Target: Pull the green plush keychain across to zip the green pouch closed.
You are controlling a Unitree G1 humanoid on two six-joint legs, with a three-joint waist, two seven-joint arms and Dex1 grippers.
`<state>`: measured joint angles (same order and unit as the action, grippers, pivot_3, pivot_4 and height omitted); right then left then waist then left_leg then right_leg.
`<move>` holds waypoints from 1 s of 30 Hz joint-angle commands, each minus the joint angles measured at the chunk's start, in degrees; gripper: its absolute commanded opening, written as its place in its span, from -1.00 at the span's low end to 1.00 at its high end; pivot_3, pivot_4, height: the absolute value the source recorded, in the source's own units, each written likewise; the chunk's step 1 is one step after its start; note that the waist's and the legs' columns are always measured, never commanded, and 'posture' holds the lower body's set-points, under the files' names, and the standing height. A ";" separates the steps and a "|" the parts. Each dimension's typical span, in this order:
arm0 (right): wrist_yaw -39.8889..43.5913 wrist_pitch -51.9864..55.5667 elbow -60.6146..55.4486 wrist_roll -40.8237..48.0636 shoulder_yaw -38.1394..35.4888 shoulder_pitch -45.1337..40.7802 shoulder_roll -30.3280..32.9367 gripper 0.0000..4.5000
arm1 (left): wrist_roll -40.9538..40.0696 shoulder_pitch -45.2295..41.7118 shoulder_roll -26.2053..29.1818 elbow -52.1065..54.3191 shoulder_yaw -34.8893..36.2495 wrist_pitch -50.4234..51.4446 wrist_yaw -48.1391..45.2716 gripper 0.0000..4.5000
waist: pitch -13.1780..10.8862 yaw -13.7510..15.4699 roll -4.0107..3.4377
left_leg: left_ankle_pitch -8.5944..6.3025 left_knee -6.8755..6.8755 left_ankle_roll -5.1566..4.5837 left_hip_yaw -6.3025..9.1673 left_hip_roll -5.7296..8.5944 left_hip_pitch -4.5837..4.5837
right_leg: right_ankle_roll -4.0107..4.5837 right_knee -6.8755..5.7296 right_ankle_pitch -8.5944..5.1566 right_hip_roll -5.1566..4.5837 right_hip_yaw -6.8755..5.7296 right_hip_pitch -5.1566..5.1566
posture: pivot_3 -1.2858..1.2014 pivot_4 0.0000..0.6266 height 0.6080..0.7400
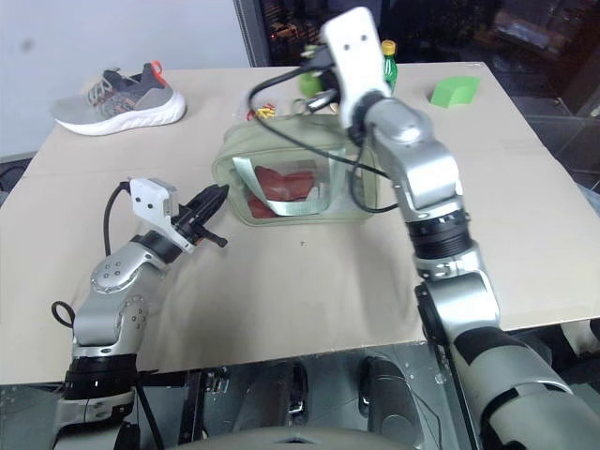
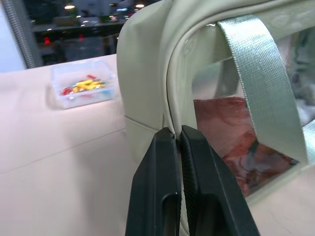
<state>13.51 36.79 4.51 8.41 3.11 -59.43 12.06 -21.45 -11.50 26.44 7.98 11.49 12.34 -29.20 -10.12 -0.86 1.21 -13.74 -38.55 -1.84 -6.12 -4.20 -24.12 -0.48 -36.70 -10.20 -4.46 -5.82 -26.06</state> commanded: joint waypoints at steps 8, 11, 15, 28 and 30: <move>-6.17 -1.06 -5.09 -4.24 -7.76 14.07 7.85 -0.99 | -0.25 -0.08 -0.28 -0.60 2.97 2.22 4.00 -1.00 | 0.01 -0.93 -0.02 | 0.01 0.13 0.01 -0.17 -0.10 0.32 | -0.20 -0.09 -0.13 0.16 0.25 0.04 | 0.03 -0.52 1.00; -5.99 -2.58 -3.95 -6.45 -4.70 21.13 8.79 -0.99 | -0.52 -0.10 -0.45 0.07 2.95 2.91 4.37 -1.00 | 0.02 -1.04 -0.02 | 0.01 0.13 0.01 -0.21 -0.08 0.32 | -0.21 -0.07 -0.13 0.14 0.30 0.05 | 0.03 -0.52 1.00; -4.88 -5.92 -0.70 -11.89 1.63 25.81 11.20 -0.99 | -0.92 0.05 -0.61 0.29 3.32 3.67 4.74 -1.00 | 0.03 -1.19 -0.04 | 0.01 0.13 0.01 -0.22 -0.07 0.34 | -0.21 -0.05 -0.13 0.13 0.36 0.04 | 0.03 -0.52 1.00; -3.69 -29.36 15.45 -35.33 21.48 25.45 19.54 -0.99 | -1.01 0.25 -0.20 1.04 3.19 4.51 4.62 -1.00 | 0.12 -1.31 0.05 | 0.01 0.12 0.01 0.02 -0.05 0.43 | -0.20 -0.04 -0.14 0.13 0.37 0.12 | 0.03 -0.52 1.00; -3.68 -31.48 17.21 -37.25 22.22 24.79 19.96 -0.99 | -0.92 0.25 -0.36 1.13 2.99 4.46 4.69 -1.00 | 0.15 -1.31 0.08 | 0.01 0.12 0.01 0.03 -0.06 0.45 | -0.19 -0.05 -0.14 0.14 0.36 0.13 | 0.03 -0.52 1.00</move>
<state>9.32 6.01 18.24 -26.24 24.12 -35.56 30.49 -22.81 -12.11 25.60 9.43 11.76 16.20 -26.41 -9.97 -2.16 1.29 -13.73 -38.43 -1.82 -6.08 -4.26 -23.66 -0.66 -36.75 -10.35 -4.32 -5.47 -25.90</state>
